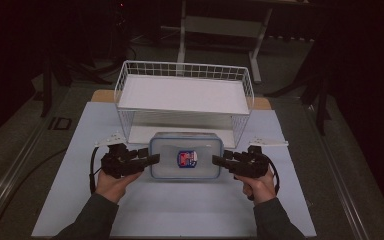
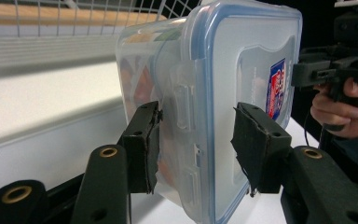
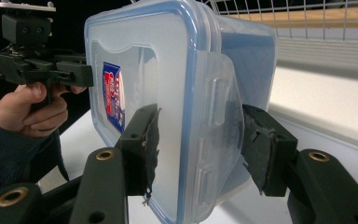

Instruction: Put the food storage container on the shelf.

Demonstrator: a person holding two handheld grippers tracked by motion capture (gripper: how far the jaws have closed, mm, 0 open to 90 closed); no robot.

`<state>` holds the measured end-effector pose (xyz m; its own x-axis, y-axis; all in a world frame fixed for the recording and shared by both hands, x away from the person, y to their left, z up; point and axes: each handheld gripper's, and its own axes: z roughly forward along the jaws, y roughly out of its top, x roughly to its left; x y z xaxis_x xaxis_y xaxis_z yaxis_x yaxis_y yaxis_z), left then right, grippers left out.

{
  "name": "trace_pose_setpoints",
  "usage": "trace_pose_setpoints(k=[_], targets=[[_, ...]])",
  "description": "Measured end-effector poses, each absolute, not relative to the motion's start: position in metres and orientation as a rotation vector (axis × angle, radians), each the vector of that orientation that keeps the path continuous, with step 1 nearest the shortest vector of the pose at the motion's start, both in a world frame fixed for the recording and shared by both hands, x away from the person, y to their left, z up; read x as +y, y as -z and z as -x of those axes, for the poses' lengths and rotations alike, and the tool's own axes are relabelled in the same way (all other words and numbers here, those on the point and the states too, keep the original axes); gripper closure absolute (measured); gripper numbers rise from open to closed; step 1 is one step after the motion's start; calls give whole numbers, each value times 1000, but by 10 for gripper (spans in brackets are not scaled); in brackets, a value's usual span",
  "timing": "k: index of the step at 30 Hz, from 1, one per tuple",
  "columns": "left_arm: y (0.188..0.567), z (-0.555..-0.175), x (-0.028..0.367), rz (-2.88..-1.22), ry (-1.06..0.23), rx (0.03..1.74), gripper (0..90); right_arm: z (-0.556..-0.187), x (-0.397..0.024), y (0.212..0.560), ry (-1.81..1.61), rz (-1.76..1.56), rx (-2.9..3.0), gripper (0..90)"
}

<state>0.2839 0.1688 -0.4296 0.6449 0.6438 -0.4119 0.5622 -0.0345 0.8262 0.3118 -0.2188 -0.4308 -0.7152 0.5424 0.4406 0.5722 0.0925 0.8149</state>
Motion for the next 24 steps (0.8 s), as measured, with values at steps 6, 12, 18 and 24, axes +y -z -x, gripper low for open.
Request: trace_pose_setpoints(k=[6,12,18,24], targets=[[419,-287,169,-1684,-105,985,518,-315,-218,422,1763,1169,-2295,485],[410,-291,170,-1666,-123,974,518,-319,-217,413,1786,1157,-2300,487],[402,-294,172,-1657,-133,967,518,-322,-215,403,1796,1149,-2312,486],[391,-297,174,-1660,-155,952,518,-326,-213,395,1817,1136,-2314,487]])
